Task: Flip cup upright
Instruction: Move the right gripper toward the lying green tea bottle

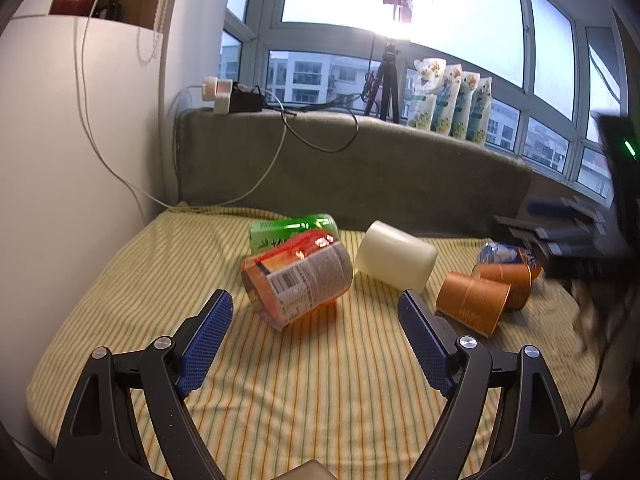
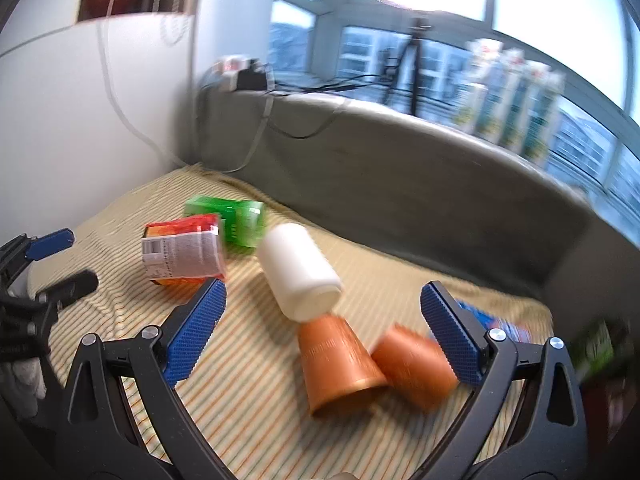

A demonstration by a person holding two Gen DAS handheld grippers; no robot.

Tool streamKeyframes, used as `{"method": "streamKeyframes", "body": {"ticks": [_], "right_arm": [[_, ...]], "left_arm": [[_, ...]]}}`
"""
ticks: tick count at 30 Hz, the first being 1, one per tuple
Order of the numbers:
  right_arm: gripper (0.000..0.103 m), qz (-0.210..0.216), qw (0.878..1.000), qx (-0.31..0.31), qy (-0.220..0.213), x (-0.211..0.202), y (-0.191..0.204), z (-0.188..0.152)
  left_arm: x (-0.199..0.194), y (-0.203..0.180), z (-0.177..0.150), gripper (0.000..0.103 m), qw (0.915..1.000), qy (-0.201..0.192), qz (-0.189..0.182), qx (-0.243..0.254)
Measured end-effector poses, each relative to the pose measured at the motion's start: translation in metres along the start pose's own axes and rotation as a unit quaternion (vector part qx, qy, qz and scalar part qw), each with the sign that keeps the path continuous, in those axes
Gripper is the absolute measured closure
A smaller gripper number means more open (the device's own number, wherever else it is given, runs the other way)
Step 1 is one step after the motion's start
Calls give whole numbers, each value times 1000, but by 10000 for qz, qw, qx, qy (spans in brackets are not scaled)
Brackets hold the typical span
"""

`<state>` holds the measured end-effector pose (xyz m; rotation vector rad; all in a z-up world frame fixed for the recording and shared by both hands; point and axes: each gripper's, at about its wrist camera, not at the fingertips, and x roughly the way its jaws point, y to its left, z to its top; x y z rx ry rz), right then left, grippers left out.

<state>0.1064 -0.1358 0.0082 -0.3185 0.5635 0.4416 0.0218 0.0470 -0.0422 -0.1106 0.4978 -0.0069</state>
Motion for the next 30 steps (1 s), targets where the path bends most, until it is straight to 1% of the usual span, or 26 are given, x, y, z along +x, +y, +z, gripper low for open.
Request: {"method": "streamKeyframes", "body": {"ticks": [3,6,11,13,15,16,18,19,21,24,27,28,30], "right_arm": [[3,289,9988,-371,158,19,7,21],[3,562,9945,-820,326,40,19,43],[3,1075,9814,-1427,696,79,45,73],[4,1226,9742,-1674,888,100,59,83],[9,1344,9674,-1857,1072,118,67,88],[10,1397,9637,-1949,1170,125,71,90],[10,1453,9528,-2264,1406,148,85,95],[10,1459,9494,-2360,1472,155,88,97],[14,1453,9411,-2598,1605,175,98,102],[17,1534,9302,-2807,1800,195,109,108],[17,1639,9121,-3152,2047,215,122,111],[17,1678,9082,-3201,2110,220,124,112],[17,1882,8961,-3283,2320,230,129,113]], "left_arm": [[2,4,-3,18,9999,121,-62,-16],[5,7,-8,18,9997,218,-84,-19],[11,16,-12,18,9992,360,-92,-132],[12,20,-11,18,9991,384,-79,-163],[13,25,-11,18,9990,403,-58,-191],[14,27,-11,18,9989,414,-48,-209],[16,34,-10,18,9988,433,-14,-233],[17,37,-10,18,9987,441,8,-249],[19,43,-10,18,9985,449,53,-304],[24,53,-10,18,9978,472,99,-456],[27,60,-11,18,9971,465,127,-596],[28,63,-11,18,9968,466,137,-631],[30,66,-11,18,9964,471,135,-689]]}}
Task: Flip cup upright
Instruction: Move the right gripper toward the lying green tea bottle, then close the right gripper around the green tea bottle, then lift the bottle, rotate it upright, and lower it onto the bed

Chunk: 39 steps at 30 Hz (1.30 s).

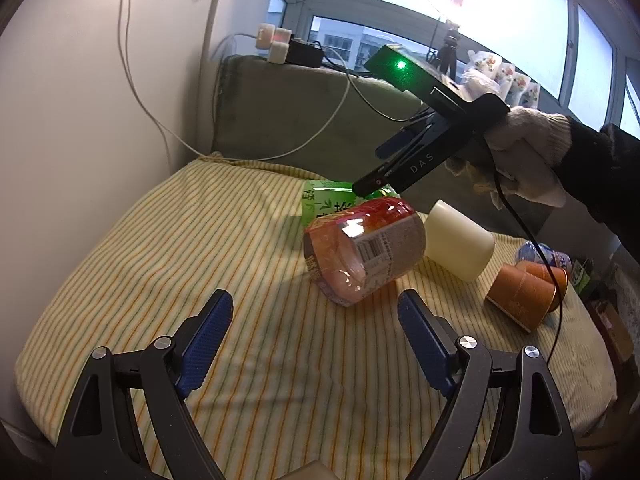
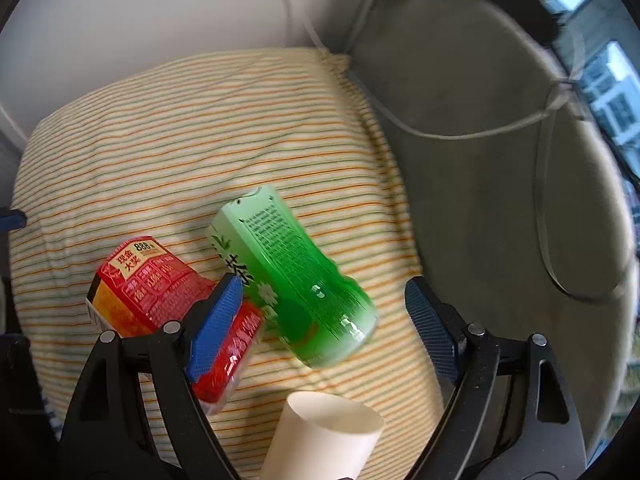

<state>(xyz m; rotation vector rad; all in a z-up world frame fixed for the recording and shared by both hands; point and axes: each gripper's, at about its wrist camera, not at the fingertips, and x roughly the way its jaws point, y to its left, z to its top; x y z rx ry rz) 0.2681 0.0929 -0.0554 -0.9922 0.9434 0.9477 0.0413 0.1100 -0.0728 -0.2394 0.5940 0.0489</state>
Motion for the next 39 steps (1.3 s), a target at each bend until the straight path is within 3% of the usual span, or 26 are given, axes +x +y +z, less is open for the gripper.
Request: {"method": "streamKeyframes", "body": {"ticks": [9,12,20,31,39], "right_arm": [[18,356,9962,-570,555,43,15,15],[29,253,9956,-588,685,53,17,15],[32,82,9976,-420,547,47,14,14],[32,-431,9978,458,-202,-26,-4,-1],[33,-565,9871,1241,-842,-112,-12,-29]], "left_arm": [[10,6,-4,18,9998,117,-58,-119],[11,8,-3,18,9998,111,-38,-140],[10,7,-3,18,9998,92,-12,-170],[-5,-2,-2,18,10000,-13,-27,-36],[-27,-16,-4,18,9997,-203,-76,112]]}}
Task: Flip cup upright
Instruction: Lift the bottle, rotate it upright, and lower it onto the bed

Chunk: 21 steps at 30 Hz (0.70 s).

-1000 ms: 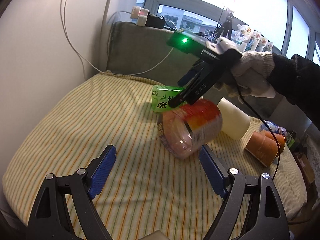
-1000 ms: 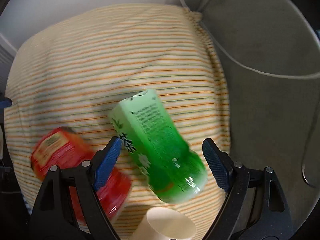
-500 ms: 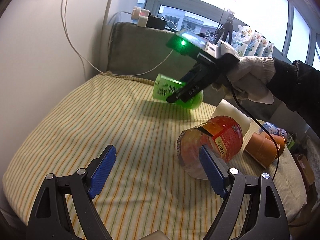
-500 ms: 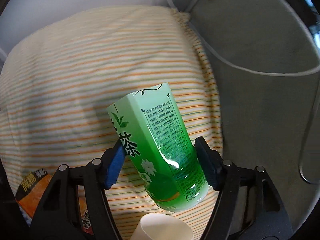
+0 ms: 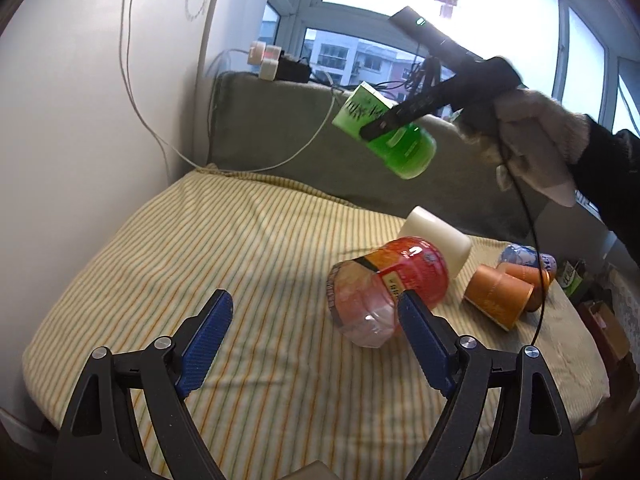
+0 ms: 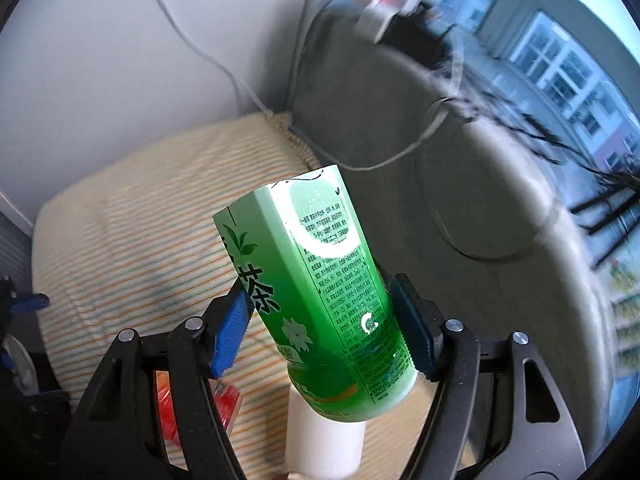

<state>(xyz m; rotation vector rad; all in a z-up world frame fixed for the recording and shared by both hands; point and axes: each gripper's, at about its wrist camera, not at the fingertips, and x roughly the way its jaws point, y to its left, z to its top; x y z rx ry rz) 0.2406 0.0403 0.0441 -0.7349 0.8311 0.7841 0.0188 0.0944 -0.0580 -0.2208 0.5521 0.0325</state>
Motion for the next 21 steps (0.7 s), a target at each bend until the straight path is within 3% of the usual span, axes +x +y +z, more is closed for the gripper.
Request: {"method": "streamKeyframes", "body": {"ticks": [7,13,21], "right_arm": [[32,-11,9970,703,-315,-67,-1,-28],[32,7,9898,1368,-389,-98,16,-80],[32,559,9603,2729,-140,-101,35,-178]], "left_arm": [[-18,-17,-3,18,9996,-140,-170,199],[-33,-23,-6,18,9988,-133,-414,243],[-41,-31,-11,18,9979,-14,-523,371]]}}
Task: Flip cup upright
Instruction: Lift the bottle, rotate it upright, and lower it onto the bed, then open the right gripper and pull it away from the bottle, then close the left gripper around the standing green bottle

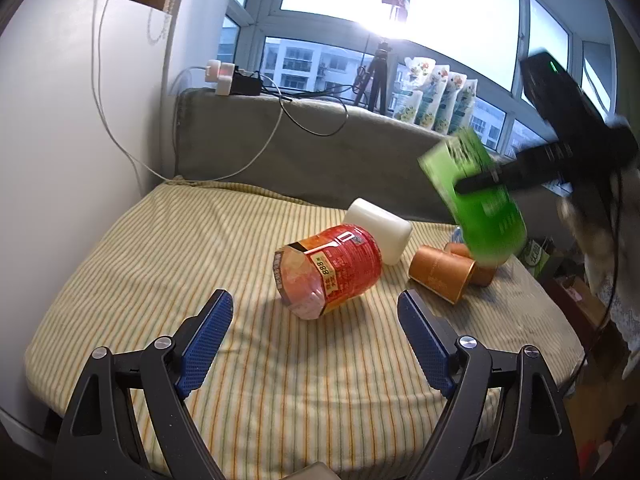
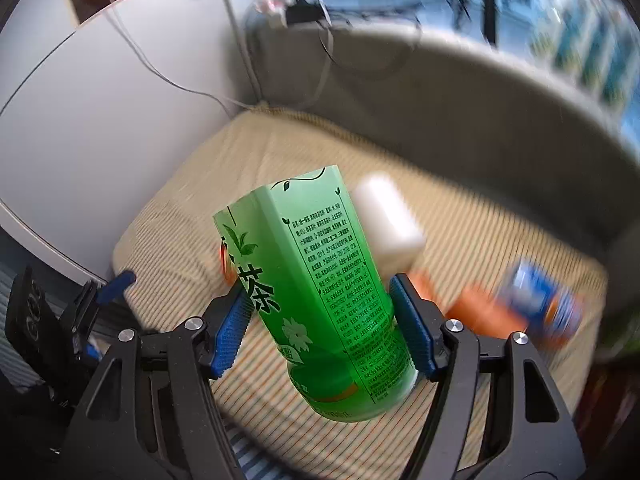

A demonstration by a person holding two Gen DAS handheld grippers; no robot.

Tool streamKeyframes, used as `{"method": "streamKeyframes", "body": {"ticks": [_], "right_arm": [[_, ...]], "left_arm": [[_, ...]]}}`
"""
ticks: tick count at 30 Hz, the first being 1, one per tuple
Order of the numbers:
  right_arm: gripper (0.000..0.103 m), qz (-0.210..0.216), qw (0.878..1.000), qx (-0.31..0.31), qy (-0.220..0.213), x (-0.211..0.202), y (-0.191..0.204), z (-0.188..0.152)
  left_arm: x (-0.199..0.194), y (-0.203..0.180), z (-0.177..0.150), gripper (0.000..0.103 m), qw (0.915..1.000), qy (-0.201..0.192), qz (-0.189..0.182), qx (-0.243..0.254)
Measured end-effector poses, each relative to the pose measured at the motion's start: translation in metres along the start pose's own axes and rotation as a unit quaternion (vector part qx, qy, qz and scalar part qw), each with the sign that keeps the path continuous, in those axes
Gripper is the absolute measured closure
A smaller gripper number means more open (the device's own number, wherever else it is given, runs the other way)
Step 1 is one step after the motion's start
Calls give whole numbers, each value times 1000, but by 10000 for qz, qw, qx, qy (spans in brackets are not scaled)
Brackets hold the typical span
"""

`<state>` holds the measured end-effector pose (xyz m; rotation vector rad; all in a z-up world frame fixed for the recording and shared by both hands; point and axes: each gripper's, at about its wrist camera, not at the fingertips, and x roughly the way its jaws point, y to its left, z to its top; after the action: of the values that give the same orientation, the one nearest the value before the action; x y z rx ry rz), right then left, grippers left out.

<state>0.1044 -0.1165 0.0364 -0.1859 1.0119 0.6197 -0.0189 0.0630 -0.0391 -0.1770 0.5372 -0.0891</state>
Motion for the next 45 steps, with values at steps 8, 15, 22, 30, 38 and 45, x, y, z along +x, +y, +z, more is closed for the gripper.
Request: {"method": "streamKeyframes", "body": {"ticks": [8,15,22,30,38,45], "right_arm": [[32,656,9908,1101,427,41,-20,-67],[32,1249,9685,2051,653,77,-36,-98],[31,1217,9687,2044,710,94,-40,-97],[23,833,9870,1368,135,61,-39,-83],[23,300,9935,987,-490,3,-47,-98],[23,139,9865,1435,-781,-34,-83,-131]], "left_arm": [[5,-8,-4,19,9990,318,-282,-117],[11,-14,-6,20,9953,718,-602,-226],[21,-20,-6,20,9907,1007,-847,-348],[39,-28,-1,20,9834,1297,-1144,-547],[76,-32,-2,20,9530,1896,-1770,-1564],[105,-28,-9,22,9231,2241,-1890,-2491]]}}
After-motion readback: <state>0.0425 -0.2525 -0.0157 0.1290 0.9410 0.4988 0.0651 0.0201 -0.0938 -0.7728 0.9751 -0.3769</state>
